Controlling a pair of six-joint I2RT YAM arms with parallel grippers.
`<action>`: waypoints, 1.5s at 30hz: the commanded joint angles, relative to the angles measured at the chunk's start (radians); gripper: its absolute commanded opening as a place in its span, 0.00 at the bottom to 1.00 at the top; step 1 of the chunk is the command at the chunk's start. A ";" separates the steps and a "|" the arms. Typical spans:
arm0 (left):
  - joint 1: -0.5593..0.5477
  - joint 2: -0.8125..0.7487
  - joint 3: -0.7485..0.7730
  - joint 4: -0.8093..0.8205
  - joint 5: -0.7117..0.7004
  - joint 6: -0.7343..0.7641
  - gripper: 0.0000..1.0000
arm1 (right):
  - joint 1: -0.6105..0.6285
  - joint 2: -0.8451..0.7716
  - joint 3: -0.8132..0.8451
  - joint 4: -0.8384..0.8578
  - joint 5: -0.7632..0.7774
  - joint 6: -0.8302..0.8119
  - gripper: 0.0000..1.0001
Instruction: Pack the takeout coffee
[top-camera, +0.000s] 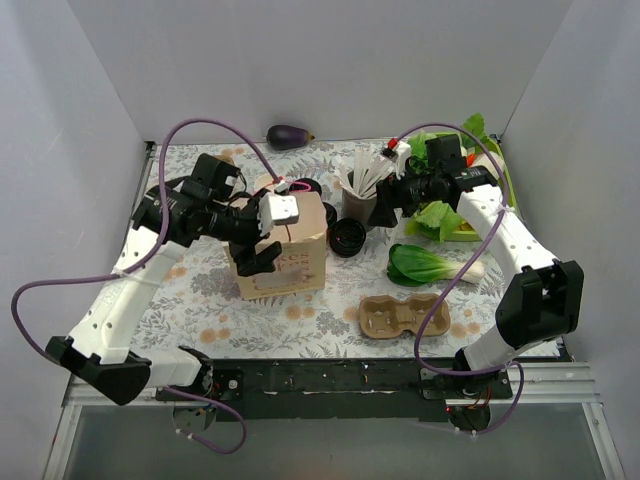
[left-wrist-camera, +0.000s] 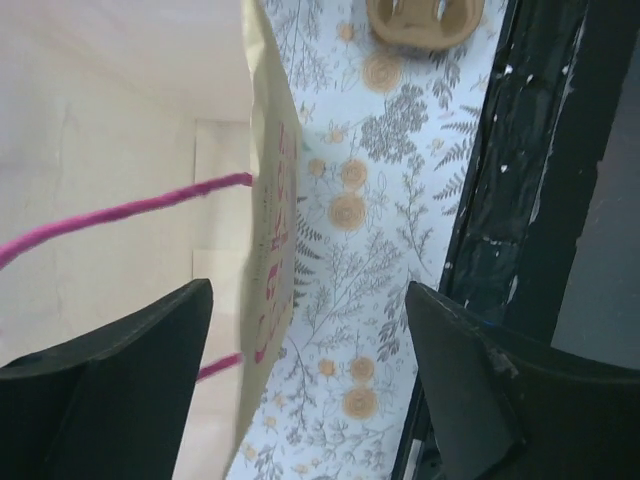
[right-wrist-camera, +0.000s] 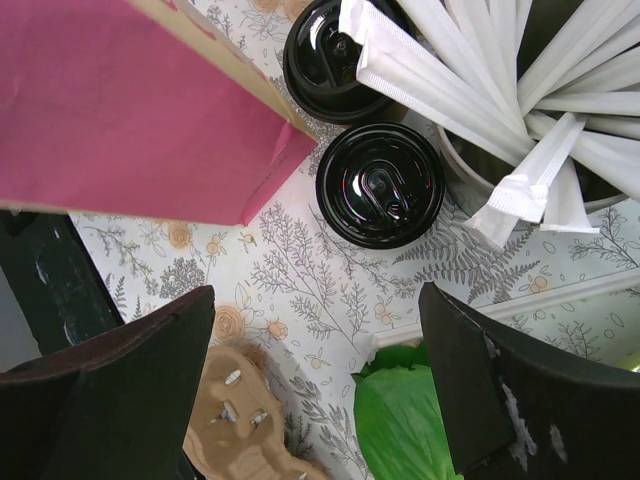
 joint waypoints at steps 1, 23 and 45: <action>-0.003 0.029 0.174 0.030 0.155 -0.052 0.84 | 0.001 0.003 0.061 -0.005 -0.017 -0.001 0.91; 0.384 0.124 0.106 0.241 -0.070 -0.174 0.90 | 0.001 -0.026 0.027 0.032 -0.052 0.007 0.91; 0.381 0.382 0.264 0.015 0.163 0.090 0.34 | -0.002 -0.086 -0.025 -0.062 -0.043 -0.155 0.92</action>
